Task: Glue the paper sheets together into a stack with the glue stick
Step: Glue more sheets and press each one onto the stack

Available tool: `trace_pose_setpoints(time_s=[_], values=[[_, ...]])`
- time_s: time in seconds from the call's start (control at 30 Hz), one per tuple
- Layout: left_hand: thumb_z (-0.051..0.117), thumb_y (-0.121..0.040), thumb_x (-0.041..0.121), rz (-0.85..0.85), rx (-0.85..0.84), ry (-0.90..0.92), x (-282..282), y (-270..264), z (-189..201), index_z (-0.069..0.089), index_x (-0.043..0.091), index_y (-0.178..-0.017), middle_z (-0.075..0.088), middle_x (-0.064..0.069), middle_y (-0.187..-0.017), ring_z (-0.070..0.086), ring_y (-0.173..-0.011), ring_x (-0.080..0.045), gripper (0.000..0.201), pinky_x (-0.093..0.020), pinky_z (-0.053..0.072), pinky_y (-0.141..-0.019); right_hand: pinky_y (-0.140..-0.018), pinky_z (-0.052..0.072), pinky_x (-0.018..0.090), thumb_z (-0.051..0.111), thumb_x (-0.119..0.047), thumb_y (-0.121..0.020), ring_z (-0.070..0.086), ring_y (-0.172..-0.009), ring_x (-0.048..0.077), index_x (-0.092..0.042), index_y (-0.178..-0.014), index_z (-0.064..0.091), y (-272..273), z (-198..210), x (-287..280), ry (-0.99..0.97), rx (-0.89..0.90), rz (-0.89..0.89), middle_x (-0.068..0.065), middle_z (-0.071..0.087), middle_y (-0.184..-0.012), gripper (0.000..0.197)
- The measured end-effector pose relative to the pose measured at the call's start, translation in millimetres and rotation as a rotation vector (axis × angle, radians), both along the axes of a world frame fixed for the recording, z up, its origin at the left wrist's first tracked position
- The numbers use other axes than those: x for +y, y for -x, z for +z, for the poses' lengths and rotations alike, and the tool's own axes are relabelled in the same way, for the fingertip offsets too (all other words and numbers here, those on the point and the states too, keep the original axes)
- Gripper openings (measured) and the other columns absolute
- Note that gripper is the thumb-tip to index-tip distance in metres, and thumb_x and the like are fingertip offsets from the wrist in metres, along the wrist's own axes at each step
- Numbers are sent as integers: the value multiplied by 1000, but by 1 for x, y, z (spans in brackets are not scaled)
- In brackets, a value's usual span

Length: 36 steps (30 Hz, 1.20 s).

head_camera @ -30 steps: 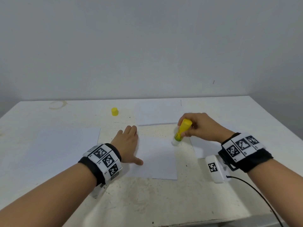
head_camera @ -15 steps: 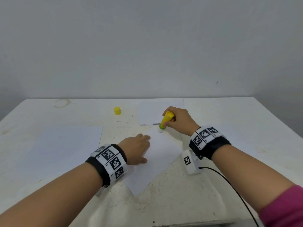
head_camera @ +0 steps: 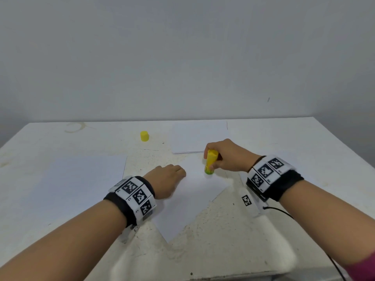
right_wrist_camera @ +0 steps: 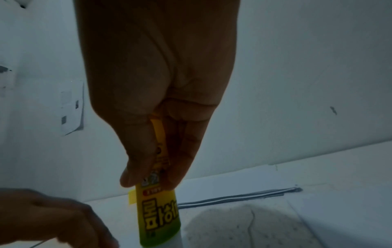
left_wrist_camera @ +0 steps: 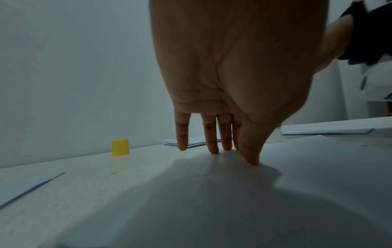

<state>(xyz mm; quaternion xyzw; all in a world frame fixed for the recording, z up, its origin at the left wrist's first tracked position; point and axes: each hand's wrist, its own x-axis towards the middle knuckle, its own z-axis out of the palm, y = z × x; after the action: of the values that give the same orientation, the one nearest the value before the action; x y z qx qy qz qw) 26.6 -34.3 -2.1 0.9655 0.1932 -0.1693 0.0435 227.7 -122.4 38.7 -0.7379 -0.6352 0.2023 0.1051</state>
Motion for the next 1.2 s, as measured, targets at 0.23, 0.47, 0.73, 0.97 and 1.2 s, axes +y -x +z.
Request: trace_pose_setpoints(time_s=[0.23, 0.47, 0.73, 0.97, 1.2], values=[[45, -96, 16, -58, 31, -20, 2, -2, 2, 11, 30, -153, 26, 0, -151, 34, -132, -20, 68, -34, 35, -98, -65, 44, 21, 76, -18, -79, 48, -69, -1, -19, -104, 62, -9, 7, -25, 61, -23, 19, -16, 50, -77, 28], [65, -76, 65, -7, 72, -84, 2, -1, 9, 38, 14, -136, 30, -4, -141, 36, -124, -20, 83, -34, 42, -93, -63, 54, 19, 77, -7, -77, 65, -71, 18, -15, -94, 63, -20, 6, -18, -271, 261, -296, 6, 65, -90, 23], [53, -93, 45, 68, 20, -6, 5, 5, 4, 21, 21, -149, 31, -2, -147, 38, -129, -20, 68, -36, 43, -95, -82, 54, 36, 77, -10, -77, 65, -86, 26, -16, -94, 61, -9, -16, 1, -314, 303, -366, 4, 65, -90, 23], [48, -84, 69, 120, 64, -122, 8, 6, -4, 32, 17, -141, 27, -7, -145, 30, -131, -23, 79, -37, 38, -97, -64, 41, 13, 74, -10, -79, 50, -70, 1, -13, -102, 63, 23, -20, 31, -291, 308, -253, -14, 51, -76, 25], [48, -94, 50, 176, 22, -8, 13, 9, -1, 28, 17, -145, 35, -3, -144, 37, -128, -22, 64, -37, 43, -96, -55, 34, 7, 74, -9, -78, 46, -63, 0, -12, -105, 63, 50, -21, 57, -243, 297, -129, -12, 50, -71, 28]])
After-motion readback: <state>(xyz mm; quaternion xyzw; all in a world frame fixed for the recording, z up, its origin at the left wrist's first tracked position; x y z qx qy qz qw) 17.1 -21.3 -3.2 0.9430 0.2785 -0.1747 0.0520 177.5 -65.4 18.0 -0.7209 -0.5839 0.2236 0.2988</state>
